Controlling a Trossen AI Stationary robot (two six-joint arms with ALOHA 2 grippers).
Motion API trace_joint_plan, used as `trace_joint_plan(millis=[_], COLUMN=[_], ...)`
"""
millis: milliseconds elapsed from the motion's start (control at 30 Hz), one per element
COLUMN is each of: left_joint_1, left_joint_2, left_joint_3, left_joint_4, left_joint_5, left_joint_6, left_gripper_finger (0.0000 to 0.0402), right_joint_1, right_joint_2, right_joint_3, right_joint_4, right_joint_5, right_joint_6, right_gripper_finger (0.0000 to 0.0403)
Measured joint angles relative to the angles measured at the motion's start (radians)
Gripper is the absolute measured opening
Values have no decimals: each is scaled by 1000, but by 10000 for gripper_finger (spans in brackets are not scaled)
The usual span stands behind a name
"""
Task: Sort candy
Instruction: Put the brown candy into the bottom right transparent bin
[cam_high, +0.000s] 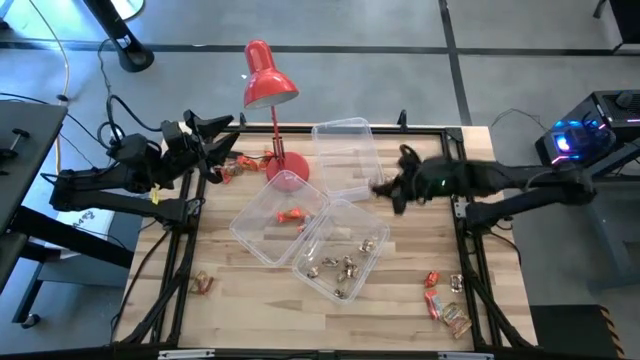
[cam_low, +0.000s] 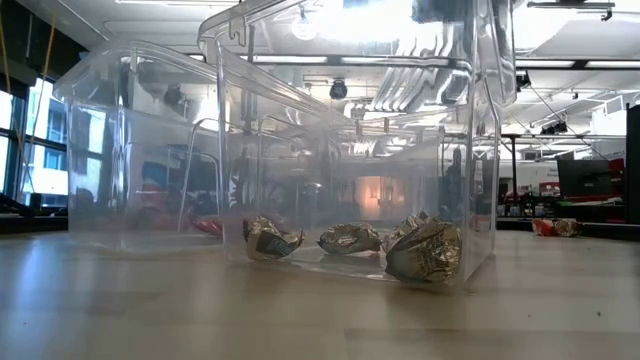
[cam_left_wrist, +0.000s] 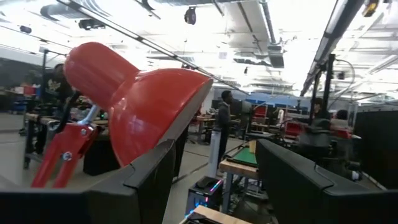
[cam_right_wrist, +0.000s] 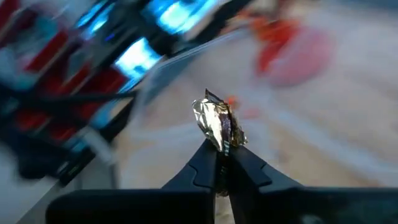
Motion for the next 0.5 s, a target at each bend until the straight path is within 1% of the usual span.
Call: trace_joint_plan(millis=[133, 167, 233, 300, 367, 467, 500], left_joint_1=[0, 0, 0, 0, 0, 0, 0], left_joint_2=[0, 0, 0, 0, 0, 0, 0], left_joint_3=[0, 0, 0, 0, 0, 0, 0], left_joint_4=[0, 0, 1, 1, 1, 1, 0], left_joint_5=[-5, -5, -5, -5, -5, -5, -5], left_joint_6=[0, 0, 0, -1, -2, -2, -2], left_gripper_finger=[216, 216, 216, 216, 216, 216, 216], right_joint_1=[124, 140, 155, 158, 158, 156, 152], right_joint_2=[110, 141, 197, 248, 290, 325, 333], right_joint_3=[0, 0, 0, 10, 35, 103, 136], right_joint_4=[120, 128, 132, 109, 94, 56, 19], right_joint_5=[-5, -9, -56, -116, -153, -158, -157], right_joint_6=[6, 23, 54, 62, 24, -73, -114], right_gripper_finger=[23, 28, 44, 68, 99, 146, 160])
